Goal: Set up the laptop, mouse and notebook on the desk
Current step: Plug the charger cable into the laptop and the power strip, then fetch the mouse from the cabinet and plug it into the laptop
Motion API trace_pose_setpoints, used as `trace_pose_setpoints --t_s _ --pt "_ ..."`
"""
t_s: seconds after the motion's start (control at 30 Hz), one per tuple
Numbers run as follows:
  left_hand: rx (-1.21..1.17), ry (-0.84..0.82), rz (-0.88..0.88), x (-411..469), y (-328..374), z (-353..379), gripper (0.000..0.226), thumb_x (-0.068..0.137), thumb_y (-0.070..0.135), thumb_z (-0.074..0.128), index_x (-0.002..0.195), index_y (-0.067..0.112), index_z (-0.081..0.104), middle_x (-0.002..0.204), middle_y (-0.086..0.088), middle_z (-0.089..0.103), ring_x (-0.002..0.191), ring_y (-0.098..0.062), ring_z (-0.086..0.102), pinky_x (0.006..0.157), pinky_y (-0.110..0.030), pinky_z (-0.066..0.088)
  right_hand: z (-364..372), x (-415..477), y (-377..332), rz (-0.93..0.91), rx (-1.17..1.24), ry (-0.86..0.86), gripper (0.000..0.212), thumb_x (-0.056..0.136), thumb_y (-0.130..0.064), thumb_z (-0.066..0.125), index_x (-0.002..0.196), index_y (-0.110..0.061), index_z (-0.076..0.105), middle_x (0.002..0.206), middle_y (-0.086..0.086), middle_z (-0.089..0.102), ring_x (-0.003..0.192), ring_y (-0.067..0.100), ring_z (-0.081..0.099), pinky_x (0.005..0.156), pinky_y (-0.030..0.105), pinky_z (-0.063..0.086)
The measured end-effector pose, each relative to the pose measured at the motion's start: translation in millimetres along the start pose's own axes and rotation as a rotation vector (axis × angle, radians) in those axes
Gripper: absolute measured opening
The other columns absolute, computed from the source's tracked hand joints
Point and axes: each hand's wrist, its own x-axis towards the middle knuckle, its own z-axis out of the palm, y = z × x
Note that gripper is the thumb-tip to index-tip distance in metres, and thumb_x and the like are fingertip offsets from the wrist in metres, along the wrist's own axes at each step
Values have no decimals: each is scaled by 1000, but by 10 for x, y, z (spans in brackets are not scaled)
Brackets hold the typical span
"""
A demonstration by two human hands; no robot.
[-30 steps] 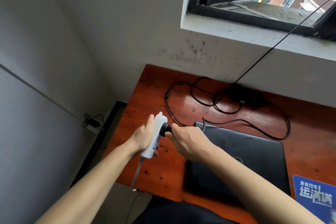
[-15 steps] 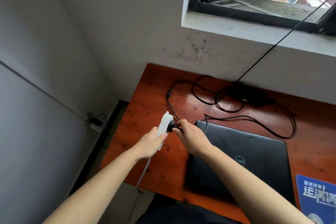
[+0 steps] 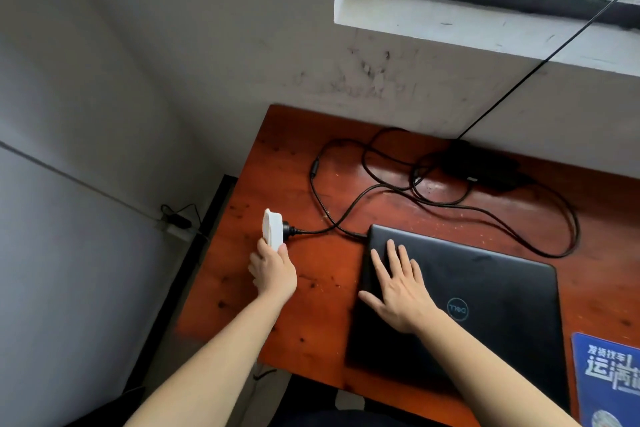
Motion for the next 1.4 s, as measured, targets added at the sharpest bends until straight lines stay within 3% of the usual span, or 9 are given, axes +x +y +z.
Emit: trace_pose_setpoints --t_s 0.2,0.4,0.53,0.67,0.87,1.0,1.17,1.3,1.4 --pt "205 -87 -4 193 -50 66 54 105 42 26 151 13 25 155 -12 25 138 -35 26 109 -52 27 193 69 133 -32 33 -20 91 86 -83 8 148 -32 -34 151 5 -49 137 26 -49 119 48 -20" --pt "229 -150 87 306 -160 -86 58 104 44 28 154 15 23 155 -14 26 139 -35 27 111 -48 29 123 -19 100 -23 29 60 92 85 -83 8 157 -31 -18 161 7 -34 146 28 -36 122 47 -12" --pt "254 -44 175 137 -119 -186 63 103 47 30 156 17 14 160 -12 21 142 -33 28 108 -51 34 -141 -184 27 36 68 262 87 91 -78 12 160 -26 0 166 10 -21 153 28 -20 124 45 -1" --pt "384 55 395 -35 -30 -427 65 102 50 27 156 18 15 163 -11 13 147 -34 20 114 -55 28 -539 -282 84 35 74 458 82 95 -70 22 160 -21 17 168 14 -4 155 32 -1 123 45 10" --pt "441 431 648 -394 408 -1313 62 100 50 29 150 13 35 157 -18 30 143 -37 28 109 -64 29 -1405 -176 25 -86 46 712 75 96 -57 49 155 -14 33 165 21 14 151 39 19 117 54 29" --pt "350 661 600 -959 557 -1769 65 98 50 28 147 9 41 156 -20 33 141 -39 31 108 -66 30 -1959 -248 -199 -261 73 835 76 95 -58 42 155 -12 33 164 22 18 151 39 21 118 52 27" --pt "325 802 430 -1726 445 -1898 66 98 51 28 146 7 42 155 -23 33 139 -42 35 108 -63 32 -2184 -477 -401 -463 185 930 73 99 -56 46 157 -16 27 165 20 16 152 35 17 121 48 20" --pt "394 845 240 -2382 34 -1900 70 97 55 25 148 9 40 154 -24 33 141 -42 32 109 -62 31 -2090 -697 -719 -653 254 885 72 99 -55 45 156 -17 27 165 20 18 151 35 20 120 47 21" --pt "481 834 100 -2937 -418 -1963 70 97 56 27 147 10 41 155 -24 32 141 -41 32 109 -62 32 -1961 -951 -1191 -802 278 768 67 99 -48 52 154 -14 36 163 23 22 146 40 31 114 50 32"
